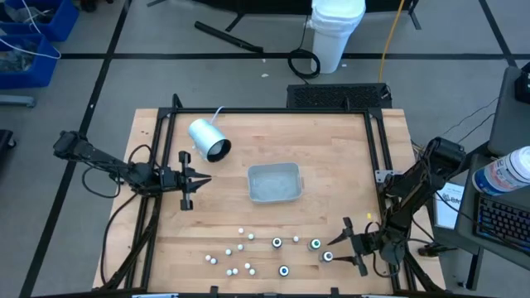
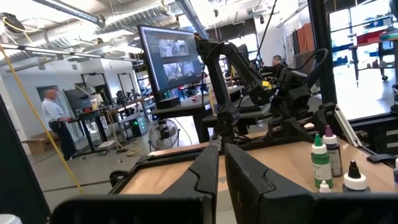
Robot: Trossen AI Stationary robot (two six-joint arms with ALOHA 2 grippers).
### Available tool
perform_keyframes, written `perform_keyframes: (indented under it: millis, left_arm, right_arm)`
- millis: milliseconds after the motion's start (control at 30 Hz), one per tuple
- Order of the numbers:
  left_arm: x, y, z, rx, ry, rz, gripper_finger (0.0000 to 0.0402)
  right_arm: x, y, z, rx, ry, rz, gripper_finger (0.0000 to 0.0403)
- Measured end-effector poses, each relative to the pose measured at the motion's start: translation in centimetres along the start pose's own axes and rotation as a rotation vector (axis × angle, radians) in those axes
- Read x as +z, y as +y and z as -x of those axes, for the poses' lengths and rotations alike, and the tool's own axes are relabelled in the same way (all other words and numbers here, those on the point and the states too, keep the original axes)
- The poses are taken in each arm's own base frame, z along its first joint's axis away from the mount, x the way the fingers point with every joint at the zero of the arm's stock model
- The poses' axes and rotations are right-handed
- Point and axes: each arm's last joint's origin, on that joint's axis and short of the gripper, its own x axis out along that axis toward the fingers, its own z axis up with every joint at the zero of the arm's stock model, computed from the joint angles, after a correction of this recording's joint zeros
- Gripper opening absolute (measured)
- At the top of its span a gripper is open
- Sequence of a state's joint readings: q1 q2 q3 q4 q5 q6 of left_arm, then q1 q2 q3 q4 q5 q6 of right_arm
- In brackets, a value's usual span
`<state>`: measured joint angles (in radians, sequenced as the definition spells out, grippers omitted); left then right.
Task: Pick & Place food coloring
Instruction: Put the big violet food coloring bottle into the gray bin
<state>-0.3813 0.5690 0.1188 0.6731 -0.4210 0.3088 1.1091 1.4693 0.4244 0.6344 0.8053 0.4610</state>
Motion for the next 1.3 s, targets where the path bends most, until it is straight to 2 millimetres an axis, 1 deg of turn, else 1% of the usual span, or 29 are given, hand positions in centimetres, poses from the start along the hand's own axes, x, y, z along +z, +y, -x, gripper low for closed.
perform_keyframes:
  millis: [467,600,733,833,1033,1300]
  left_arm:
    - [0.0,0.0,0.0,0.000,0.000,-0.003,0.0037]
    - [0.0,0.0,0.0,0.000,0.000,-0.003,0.0037]
    - [0.0,0.0,0.0,0.000,0.001,-0.003,0.0037]
    - [0.0,0.0,0.0,-0.001,0.002,-0.003,0.0037]
    - [-0.1,0.0,0.0,-0.001,0.005,-0.005,0.0037]
    - [-0.1,0.0,0.0,-0.001,0.004,-0.004,0.0037]
  right_arm:
    - [0.1,0.2,-0.1,0.069,0.027,-0.065,0.0212]
    - [0.0,0.0,-0.3,0.058,0.029,-0.055,0.0212]
    - [-0.4,0.0,-1.0,0.047,0.020,-0.025,0.0212]
    - [-0.6,0.0,-1.2,0.064,0.025,-0.001,0.0212]
    - [-0.4,0.1,-1.2,0.071,0.012,-0.001,0.0212]
    - [-0.2,-0.3,-1.6,0.050,0.005,0.014,0.0212]
